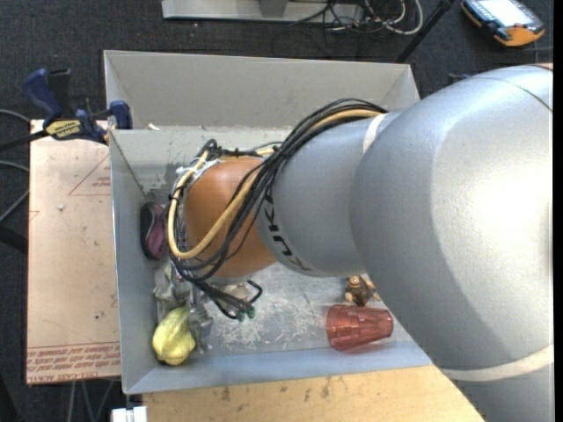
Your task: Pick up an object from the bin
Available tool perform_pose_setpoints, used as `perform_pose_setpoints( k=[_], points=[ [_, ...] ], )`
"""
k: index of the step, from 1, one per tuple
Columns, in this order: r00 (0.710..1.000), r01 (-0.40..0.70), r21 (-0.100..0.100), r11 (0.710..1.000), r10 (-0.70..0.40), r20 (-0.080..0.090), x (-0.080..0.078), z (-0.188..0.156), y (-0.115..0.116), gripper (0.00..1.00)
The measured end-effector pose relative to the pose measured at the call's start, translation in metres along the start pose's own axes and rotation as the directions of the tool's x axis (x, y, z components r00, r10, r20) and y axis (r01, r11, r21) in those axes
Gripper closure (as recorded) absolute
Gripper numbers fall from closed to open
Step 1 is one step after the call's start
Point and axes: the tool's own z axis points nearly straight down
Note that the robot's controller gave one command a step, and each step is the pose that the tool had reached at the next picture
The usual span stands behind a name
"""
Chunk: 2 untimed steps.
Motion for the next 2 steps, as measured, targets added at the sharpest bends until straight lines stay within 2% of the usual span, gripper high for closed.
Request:
perform_pose_setpoints(
  k=[1, 2],
  points=[
    [1.0, 0.0, 0.0, 1.0, 0.0, 0.0, 0.0, 0.0, 0.0, 1.0],
    [1.0, 0.002, -0.003, 1.0, -0.002, -0.008, -0.0013, -0.0015, -0.0007, 1.0]
  ],
)
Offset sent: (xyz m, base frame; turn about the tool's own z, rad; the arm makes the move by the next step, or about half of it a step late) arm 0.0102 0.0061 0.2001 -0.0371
